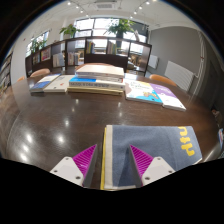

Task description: Fold towel

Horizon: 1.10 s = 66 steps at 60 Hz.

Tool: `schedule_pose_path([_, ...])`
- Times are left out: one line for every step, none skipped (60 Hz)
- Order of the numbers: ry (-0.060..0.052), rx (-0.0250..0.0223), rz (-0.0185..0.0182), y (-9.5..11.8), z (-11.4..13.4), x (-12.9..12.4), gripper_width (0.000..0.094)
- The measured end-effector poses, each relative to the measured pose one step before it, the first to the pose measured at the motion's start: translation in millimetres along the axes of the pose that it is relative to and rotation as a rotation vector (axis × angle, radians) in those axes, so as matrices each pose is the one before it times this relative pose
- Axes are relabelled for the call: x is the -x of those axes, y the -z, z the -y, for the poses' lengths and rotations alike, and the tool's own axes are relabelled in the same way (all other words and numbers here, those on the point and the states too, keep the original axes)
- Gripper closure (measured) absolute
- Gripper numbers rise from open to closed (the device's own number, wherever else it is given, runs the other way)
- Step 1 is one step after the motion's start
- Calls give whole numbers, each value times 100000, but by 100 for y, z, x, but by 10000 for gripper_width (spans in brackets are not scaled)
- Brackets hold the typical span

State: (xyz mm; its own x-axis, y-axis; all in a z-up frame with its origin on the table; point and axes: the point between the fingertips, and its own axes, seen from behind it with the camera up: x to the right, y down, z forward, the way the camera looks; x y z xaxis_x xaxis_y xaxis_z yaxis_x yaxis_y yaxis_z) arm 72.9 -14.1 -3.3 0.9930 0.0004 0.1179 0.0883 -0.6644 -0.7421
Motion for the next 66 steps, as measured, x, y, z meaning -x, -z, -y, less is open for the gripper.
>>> schedule_pose_path([-776, -83, -303, -154, -78, -149, 354])
schedule_pose_path([-667, 40, -42, -126, -97, -83, 379])
schedule_pose_path([-1124, -590, 264, 14, 19, -25, 405])
schedule_pose_path([-1086, 36, 18, 17, -77, -142, 429])
schedule_pose_path([-921, -298, -115, -25, -24, -142, 460])
schedule_pose_path([-511, -181, -615, -27, -39, -254, 505])
schedule_pose_path([77, -265, -854, -54, 14, -302, 555])
schedule_pose_path([544, -160, -680, -48, -14, -237, 600])
schedule_pose_path([702, -89, -394, -41, -24, -128, 628])
schedule_pose_path([480, 17, -399, 5, -51, -22, 675])
schedule_pose_path([591, 130, -755, -41, -40, -226, 728])
schedule_pose_path([923, 173, -1058, -61, -18, -302, 780])
schedule_pose_path([1385, 102, -695, -48, -3, -213, 837])
schedule_pose_path([1933, 25, -222, -36, 28, -105, 855])
schedule_pose_path([1837, 133, 664, -23, -1, 68, 855])
schedule_pose_path([934, 116, 648, -3, 19, 61, 856])
schedule_pose_path([445, 360, 686, -64, -4, -53, 857])
schedule_pose_path([-281, 398, 755, -3, -9, 54, 856])
schedule_pose_path([-714, 511, 896, -9, -28, 20, 856])
schedule_pose_path([-706, 521, 1099, 2, -16, 59, 858])
schedule_pose_path([-575, 652, 1341, 38, -48, 62, 858])
schedule_pose_path([-408, 724, 1324, 103, -62, 166, 857])
schedule_pose_path([-658, 554, 1673, 95, 89, -54, 882])
schedule_pose_path([-642, 557, 1671, 106, 85, 34, 881])
schedule_pose_path([-894, 624, 2225, 117, 70, 110, 881])
schedule_pose_path([-1000, 562, 2300, 177, 96, 94, 882])
schedule_pose_path([-896, 193, 1909, 284, 220, 86, 881])
schedule_pose_path([-595, -375, 1842, 336, 326, -92, 881])
schedule_pose_path([-212, -883, 1631, 430, 448, -157, 882])
schedule_pose_path([195, -1110, 1137, 525, 544, -313, 881])
schedule_pose_path([478, -1250, 476, 595, 619, -480, 881])
schedule_pose_path([739, -1244, -278, 593, 609, -661, 882])
schedule_pose_path([1000, -1146, -812, 633, 598, -864, 882])
schedule_pose_path([1038, -885, -852, 767, 705, -846, 881])
schedule_pose_path([973, -983, -903, 446, 554, -849, 882])
schedule_pose_path([705, -1062, -725, 564, 546, -915, 881])
schedule_pose_path([285, -991, -511, 520, 530, -906, 881])
schedule_pose_path([-68, -921, -513, 500, 504, -888, 882])
schedule_pose_path([-174, -807, -569, 462, 468, -940, 882])
schedule_pose_path([-94, -672, -684, 437, 409, -955, 882])
schedule_pose_path([67, -482, -724, 616, 365, -1229, 883])
schedule_pose_path([175, -426, -891, 315, 398, -990, 883])
schedule_pose_path([269, -493, -1213, 306, 294, -1049, 882])
schedule_pose_path([209, -458, -1354, 231, 223, -1080, 883])
schedule_pose_path([120, -312, -1427, 202, 135, -1116, 882])
schedule_pose_path([-20, -125, -1364, 136, 61, -1089, 883])
schedule_pose_path([-3, 25, -1244, 98, -11, -1073, 882])
schedule_pose_path([-23, 30, -1167, 58, -78, -1048, 881])
schedule_pose_path([-162, -161, -868, -83, -197, -1196, 882])
schedule_pose_path([-354, 119, -898, -25, -136, -931, 883])
schedule_pose_path([-482, 230, -539, -123, -193, -1019, 883])
schedule_pose_path([-504, 441, -522, -168, -296, -774, 883])
schedule_pose_path([-336, 707, -412, -219, -386, -758, 876])
schedule_pose_path([-114, 856, -325, -231, -412, -700, 871])
schedule_pose_path([3, 845, -354, -281, -431, -691, 861])
schedule_pose_path([24, 745, -363, -264, -444, -676, 843])
schedule_pose_path([-96, 584, -442, -329, -456, -606, 815])
schedule_pose_path([-319, 386, -569, -540, -621, -461, 777])
schedule_pose_path([-391, 825, -307, -407, -545, -626, 727])
schedule_pose_path([-400, 1105, -246, -389, -592, -495, 668])
schedule_pose_path([-265, 1366, -310, -388, -638, -456, 606])
schedule_pose_path([48, 1340, -155, -344, -590, -347, 556])
schedule_pose_path([251, 1052, -9, -279, -544, -281, 494])
schedule_pose_path([202, 645, 106, -214, -415, -189, 440])
schedule_pose_path([-3, 210, 204, -187, -295, -171, 400])
schedule_pose_path([-392, -145, -227, -326, -384, 83, 364])
